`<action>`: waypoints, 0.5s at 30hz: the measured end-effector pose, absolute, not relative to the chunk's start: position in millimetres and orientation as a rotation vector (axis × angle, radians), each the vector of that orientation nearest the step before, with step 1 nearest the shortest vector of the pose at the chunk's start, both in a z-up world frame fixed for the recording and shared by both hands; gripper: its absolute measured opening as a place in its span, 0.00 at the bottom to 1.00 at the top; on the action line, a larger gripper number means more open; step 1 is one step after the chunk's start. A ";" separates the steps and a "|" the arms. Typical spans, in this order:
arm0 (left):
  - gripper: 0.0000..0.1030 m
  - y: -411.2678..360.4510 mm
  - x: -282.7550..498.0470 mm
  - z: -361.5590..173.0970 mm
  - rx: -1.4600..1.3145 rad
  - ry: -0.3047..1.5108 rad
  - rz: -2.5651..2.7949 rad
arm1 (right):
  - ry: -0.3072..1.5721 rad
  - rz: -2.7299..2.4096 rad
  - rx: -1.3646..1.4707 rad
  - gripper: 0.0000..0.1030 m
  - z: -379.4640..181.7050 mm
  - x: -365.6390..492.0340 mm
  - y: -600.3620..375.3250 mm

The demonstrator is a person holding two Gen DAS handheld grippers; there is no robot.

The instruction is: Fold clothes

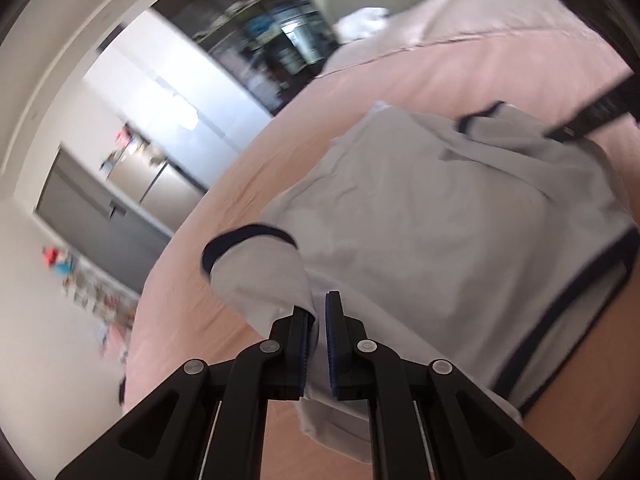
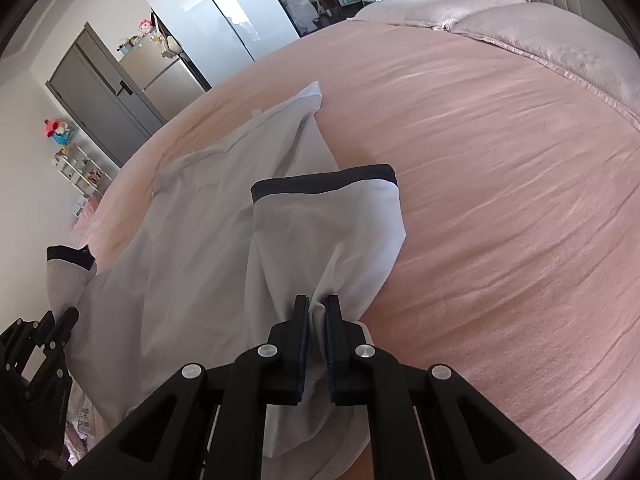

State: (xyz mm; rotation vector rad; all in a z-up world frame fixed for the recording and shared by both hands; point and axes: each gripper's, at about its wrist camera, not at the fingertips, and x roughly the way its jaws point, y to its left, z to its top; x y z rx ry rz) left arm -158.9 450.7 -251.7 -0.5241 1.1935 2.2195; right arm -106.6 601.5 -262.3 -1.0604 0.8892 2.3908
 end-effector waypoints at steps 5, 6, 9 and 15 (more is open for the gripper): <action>0.07 470.6 -144.0 -272.6 -0.527 1.331 2.100 | 0.919 2.387 -1.053 0.05 -263.4 -98.9 607.5; 0.07 473.1 -143.6 -277.8 -0.546 1.347 2.079 | 0.922 2.388 -1.053 0.05 -263.2 -96.8 608.5; 0.08 472.7 -140.9 -288.4 -0.595 1.356 2.065 | 0.944 2.396 -1.041 0.05 -262.5 -89.5 612.6; 0.08 463.3 -141.8 -304.3 -0.745 1.342 2.094 | 1.025 2.375 -0.957 0.05 -259.0 -64.9 625.5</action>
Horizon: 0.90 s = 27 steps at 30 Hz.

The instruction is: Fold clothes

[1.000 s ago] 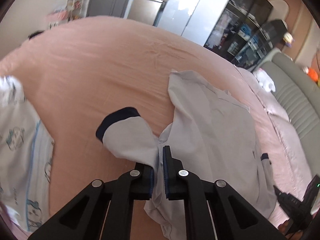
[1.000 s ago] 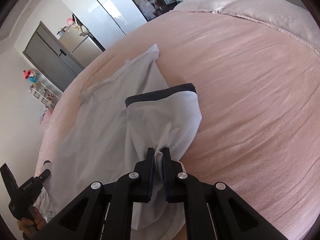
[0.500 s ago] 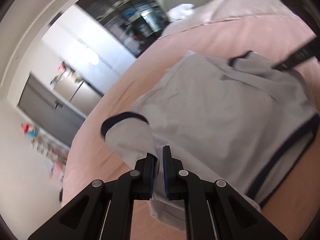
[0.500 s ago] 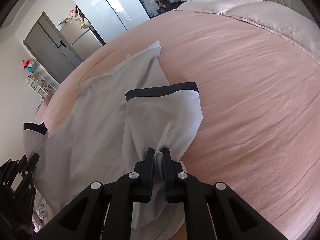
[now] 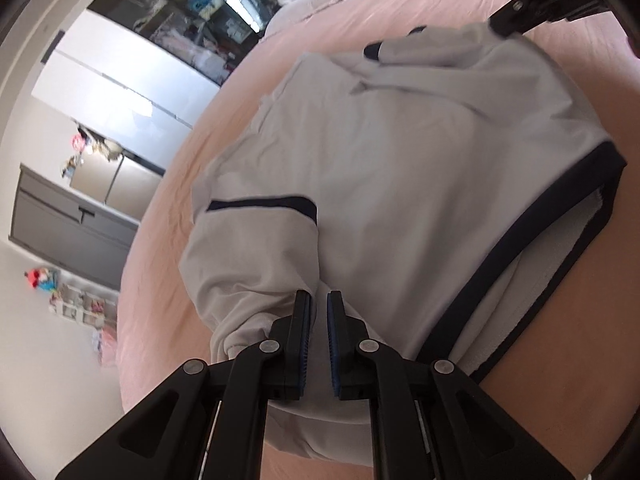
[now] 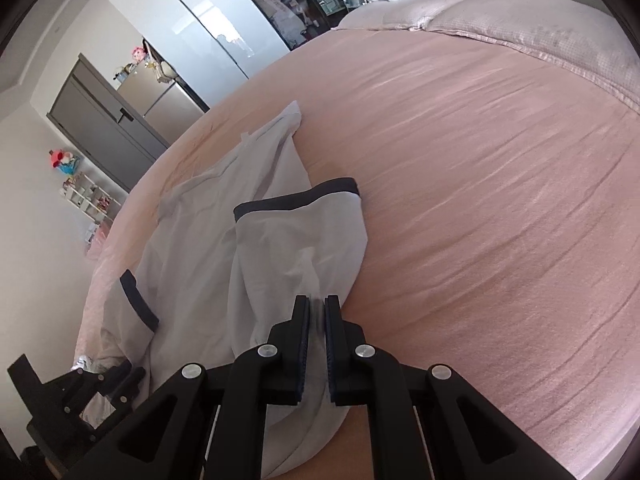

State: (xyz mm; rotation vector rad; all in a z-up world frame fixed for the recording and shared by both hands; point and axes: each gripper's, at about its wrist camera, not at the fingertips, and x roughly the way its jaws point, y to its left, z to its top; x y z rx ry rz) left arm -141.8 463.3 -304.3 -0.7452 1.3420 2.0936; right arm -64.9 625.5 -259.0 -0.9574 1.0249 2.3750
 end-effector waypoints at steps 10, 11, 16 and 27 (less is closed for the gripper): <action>0.07 441.2 -153.7 -324.7 -0.921 1.269 2.182 | 1.293 2.280 -1.055 0.11 -284.7 -46.8 641.3; 0.07 441.1 -155.8 -324.6 -0.939 1.240 2.195 | 1.301 2.270 -1.070 0.22 -287.3 -48.7 643.5; 0.07 443.7 -164.3 -326.9 -0.985 1.158 2.238 | 1.562 2.300 -0.875 0.70 -291.2 -39.6 661.0; 0.07 440.5 -169.2 -324.2 -1.014 1.049 2.273 | 1.971 2.302 -0.735 0.76 -319.7 -62.8 688.4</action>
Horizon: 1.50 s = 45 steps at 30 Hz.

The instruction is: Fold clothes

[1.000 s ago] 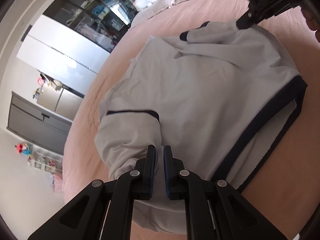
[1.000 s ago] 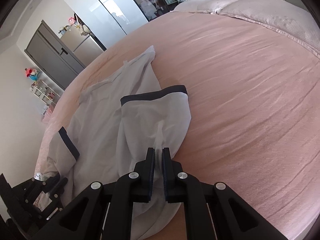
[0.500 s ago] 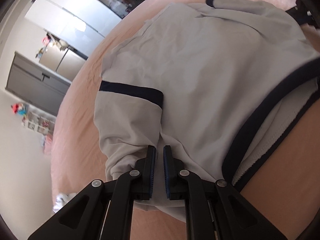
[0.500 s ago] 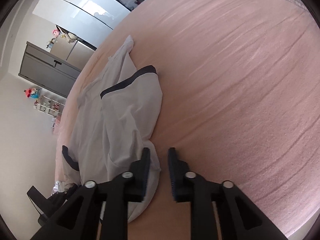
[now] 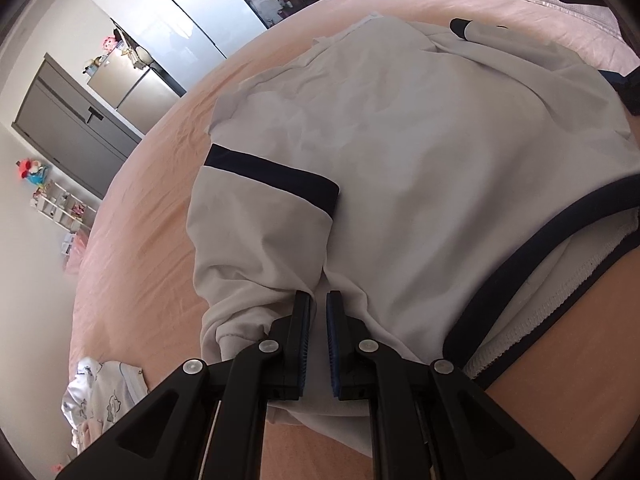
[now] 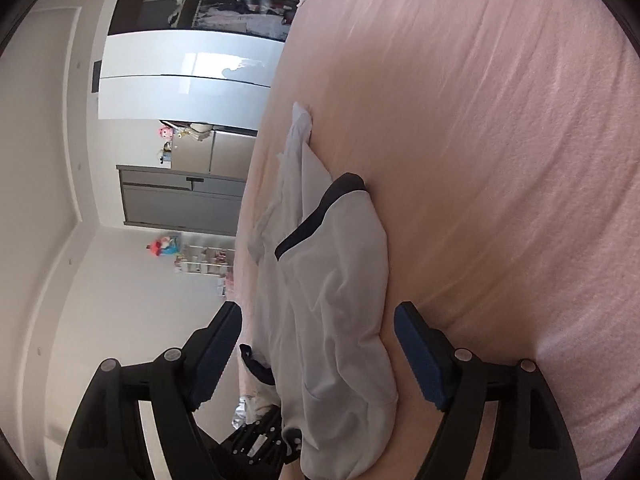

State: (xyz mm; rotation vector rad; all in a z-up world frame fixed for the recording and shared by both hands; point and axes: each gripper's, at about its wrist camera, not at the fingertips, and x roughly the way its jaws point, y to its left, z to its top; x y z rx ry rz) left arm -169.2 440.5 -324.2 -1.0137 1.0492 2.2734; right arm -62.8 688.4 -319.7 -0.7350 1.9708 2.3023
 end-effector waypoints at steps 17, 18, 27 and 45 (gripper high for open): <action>0.07 440.6 -169.1 -320.6 -1.081 1.026 2.250 | 1.966 2.331 -0.934 0.67 -335.7 -131.9 691.8; 0.07 440.2 -169.0 -320.3 -1.087 1.018 2.254 | 1.957 2.312 -0.920 0.61 -338.2 -128.5 691.4; 0.07 440.2 -168.3 -320.7 -1.108 1.009 2.267 | 1.756 2.233 -0.933 0.02 -338.6 -119.2 690.0; 0.07 436.4 -170.4 -321.3 -1.107 0.996 2.277 | 1.681 2.250 -1.110 0.58 -314.8 -137.5 729.7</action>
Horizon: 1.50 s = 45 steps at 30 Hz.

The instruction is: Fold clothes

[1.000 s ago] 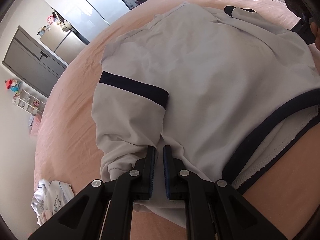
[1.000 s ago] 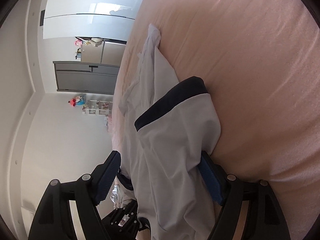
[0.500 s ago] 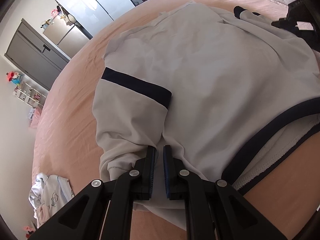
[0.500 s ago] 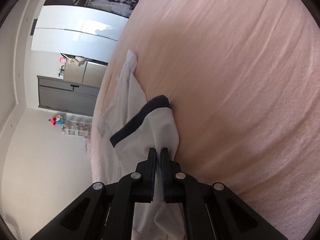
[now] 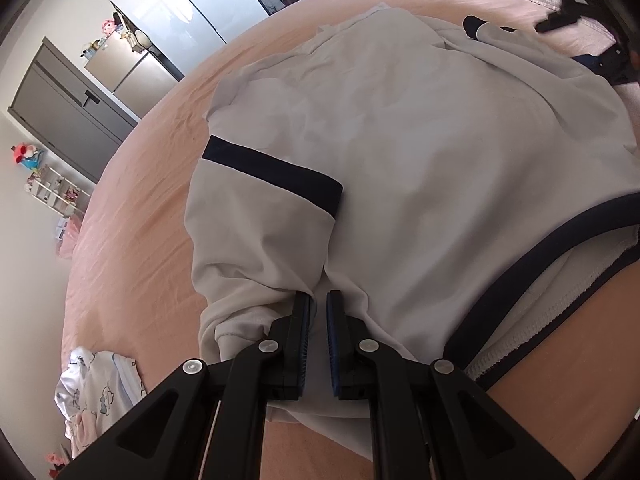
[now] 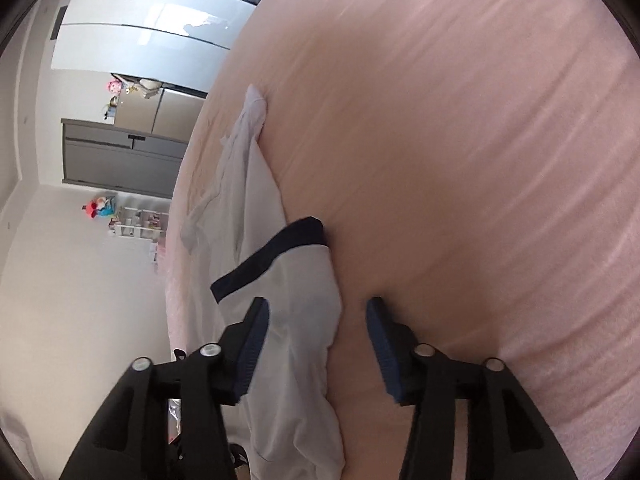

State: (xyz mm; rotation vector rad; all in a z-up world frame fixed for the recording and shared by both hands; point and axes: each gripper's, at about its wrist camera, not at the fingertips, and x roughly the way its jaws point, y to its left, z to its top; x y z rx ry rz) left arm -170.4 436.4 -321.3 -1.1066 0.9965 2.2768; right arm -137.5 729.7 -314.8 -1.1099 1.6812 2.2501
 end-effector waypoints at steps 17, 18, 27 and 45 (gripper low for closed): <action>0.07 438.2 -172.2 -321.6 -1.093 0.992 2.288 | 1.632 2.388 -1.194 0.34 -327.5 -156.2 731.0; 0.07 438.2 -172.3 -321.2 -1.096 0.988 2.289 | 1.628 2.381 -1.189 0.27 -328.8 -150.1 731.9; 0.07 436.4 -176.2 -318.8 -1.134 0.932 2.295 | 1.286 2.340 -1.201 0.04 -294.0 -132.6 715.2; 0.07 425.6 -178.9 -315.8 -1.176 0.786 2.313 | 0.610 2.632 -1.285 0.03 -176.1 -177.2 606.2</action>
